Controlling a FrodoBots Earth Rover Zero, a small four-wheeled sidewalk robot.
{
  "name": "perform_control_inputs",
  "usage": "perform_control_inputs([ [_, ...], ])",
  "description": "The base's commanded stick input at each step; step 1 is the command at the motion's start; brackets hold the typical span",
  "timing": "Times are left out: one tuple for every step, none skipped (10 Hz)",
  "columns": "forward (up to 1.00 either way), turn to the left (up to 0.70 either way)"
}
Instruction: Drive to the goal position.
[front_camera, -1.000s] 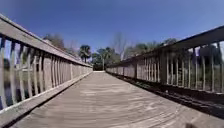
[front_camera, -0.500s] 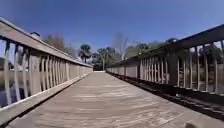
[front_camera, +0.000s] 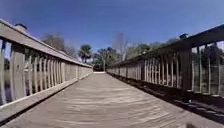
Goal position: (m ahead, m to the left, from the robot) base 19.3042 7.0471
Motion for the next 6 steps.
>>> perform_control_inputs([
  [0.7,0.04],
  [0.7,0.24],
  [0.7,0.22],
  [0.7,0.0],
  [0.7,0.0],
  [0.7,0.0],
])
